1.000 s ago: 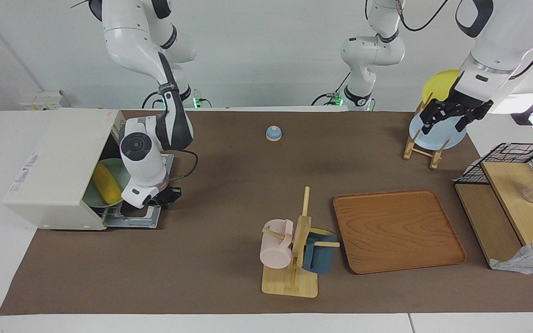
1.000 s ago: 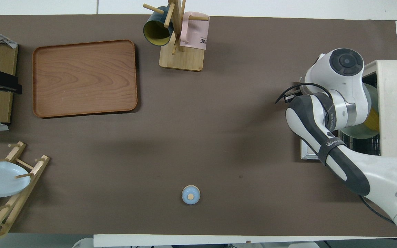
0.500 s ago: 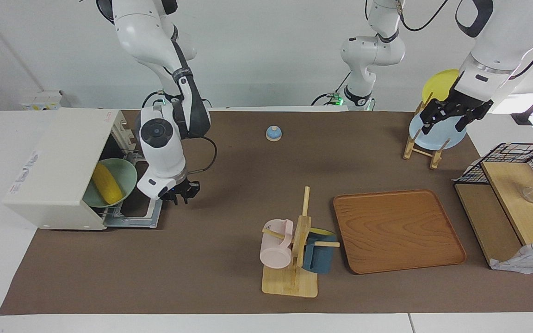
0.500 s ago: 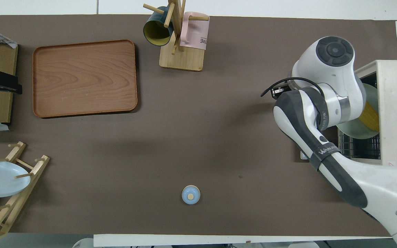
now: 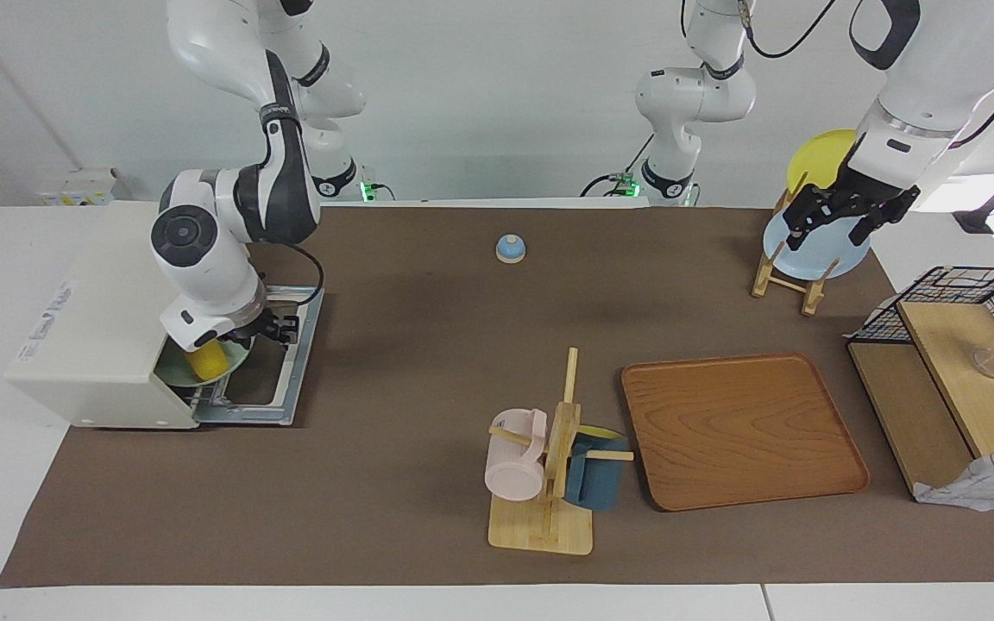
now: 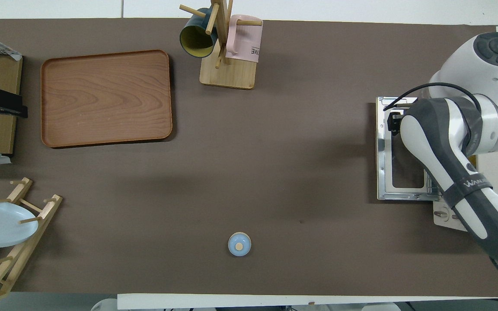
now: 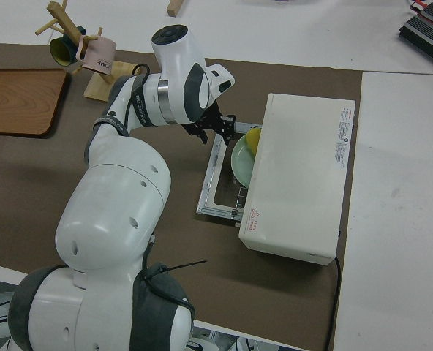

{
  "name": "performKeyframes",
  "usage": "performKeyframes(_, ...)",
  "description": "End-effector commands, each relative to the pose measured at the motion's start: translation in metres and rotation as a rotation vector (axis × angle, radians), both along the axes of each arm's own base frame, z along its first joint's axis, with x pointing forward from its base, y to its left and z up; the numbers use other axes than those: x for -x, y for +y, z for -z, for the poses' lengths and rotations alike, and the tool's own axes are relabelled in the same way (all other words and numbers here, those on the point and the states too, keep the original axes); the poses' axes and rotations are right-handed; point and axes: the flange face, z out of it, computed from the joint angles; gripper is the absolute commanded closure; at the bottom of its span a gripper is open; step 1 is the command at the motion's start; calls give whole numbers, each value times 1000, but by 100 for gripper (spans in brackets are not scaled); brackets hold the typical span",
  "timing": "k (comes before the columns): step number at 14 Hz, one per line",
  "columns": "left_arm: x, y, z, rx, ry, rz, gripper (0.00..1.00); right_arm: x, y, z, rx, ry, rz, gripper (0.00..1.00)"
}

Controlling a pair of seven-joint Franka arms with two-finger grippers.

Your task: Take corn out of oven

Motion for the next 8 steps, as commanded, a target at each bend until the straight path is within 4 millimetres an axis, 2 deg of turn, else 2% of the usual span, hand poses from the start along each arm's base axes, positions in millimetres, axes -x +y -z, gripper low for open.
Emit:
performKeyframes(1, 5, 5, 0, 4, 7, 2, 0, 9, -15, 1, -6, 30, 9, 37)
performKeyframes(5, 5, 4, 0, 4, 7, 5, 0, 13, -21, 5, -12, 38, -4, 38)
performKeyframes(8, 5, 4, 0, 5, 7, 3, 0, 15, -27, 14, -17, 3, -10, 49)
